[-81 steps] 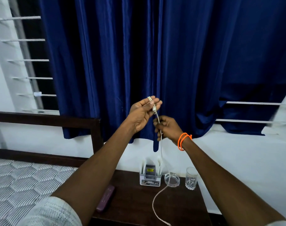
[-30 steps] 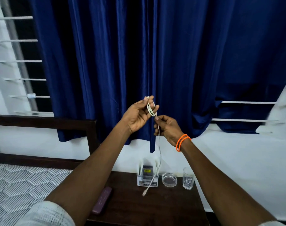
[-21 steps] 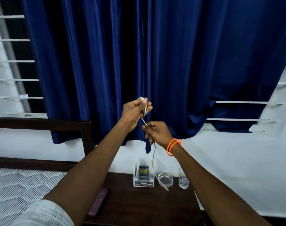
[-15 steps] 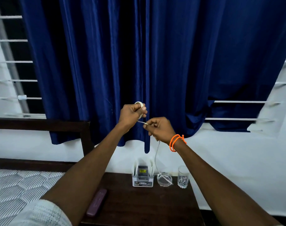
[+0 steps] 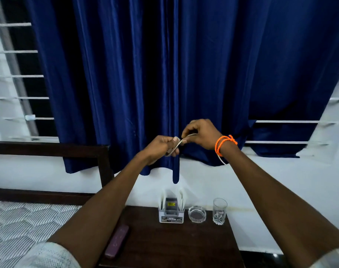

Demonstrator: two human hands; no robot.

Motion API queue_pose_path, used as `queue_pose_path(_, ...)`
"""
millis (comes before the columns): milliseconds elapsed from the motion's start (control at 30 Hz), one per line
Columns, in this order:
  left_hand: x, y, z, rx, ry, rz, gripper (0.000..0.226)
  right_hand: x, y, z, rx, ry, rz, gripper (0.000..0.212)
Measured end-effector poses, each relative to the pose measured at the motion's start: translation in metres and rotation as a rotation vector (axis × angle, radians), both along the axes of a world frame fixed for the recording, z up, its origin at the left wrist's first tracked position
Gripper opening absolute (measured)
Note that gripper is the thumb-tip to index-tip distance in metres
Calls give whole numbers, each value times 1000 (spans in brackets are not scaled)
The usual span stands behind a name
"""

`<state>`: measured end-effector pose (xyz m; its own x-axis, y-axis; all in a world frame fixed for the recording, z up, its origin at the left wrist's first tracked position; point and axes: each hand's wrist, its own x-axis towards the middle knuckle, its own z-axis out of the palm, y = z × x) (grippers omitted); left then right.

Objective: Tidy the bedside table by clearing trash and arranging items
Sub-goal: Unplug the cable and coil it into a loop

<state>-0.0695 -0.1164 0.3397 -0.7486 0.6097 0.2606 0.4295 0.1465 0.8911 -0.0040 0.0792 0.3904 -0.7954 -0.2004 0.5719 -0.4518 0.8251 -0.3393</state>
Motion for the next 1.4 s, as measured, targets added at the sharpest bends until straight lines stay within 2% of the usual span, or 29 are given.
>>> queue_pose_path(133, 5, -3, 11, 99, -207, -176, 48, 0, 3, 1, -162, 14, 38, 14)
queue_pose_path(267, 11, -9, 22, 293, -412, -288, 35, 1, 1, -9, -501, -49, 164, 12)
queue_pose_path(367, 16, -9, 25, 468, -553, -338, 33, -1, -7, -23, -717, -77, 240, 17)
queue_pose_path(500, 16, -5, 23, 603, -635, -377, 32, -6, -15, -41, -931, -165, 268, 18)
queue_pose_path(633, 13, -1, 27, 817, -688, -323, 31, -7, -21, -57, -999, -267, 251, 15)
queue_pose_path(800, 4, -2, 38, 1011, -630, -196, 29, 1, -24, -78, -841, -405, 182, 18)
queue_pose_path(1000, -2, -3, 37, 961, -482, -42, 23, 12, -39, -82, -443, -433, 118, 20)
queue_pose_path(1133, -6, 0, 29, 816, -368, 49, 18, 16, -52, -66, -123, -362, 63, 26)
queue_pose_path(1200, -7, -2, 26, 645, -243, 92, 14, 18, -55, -58, 6, -264, 38, 25)
queue_pose_path(1300, -5, -10, 19, 334, -46, 136, 22, 13, -49, -49, 81, -131, -2, 28)
queue_pose_path(1400, -3, -14, 14, 166, 57, 140, 28, 12, -37, -40, 14, -74, -25, 12)
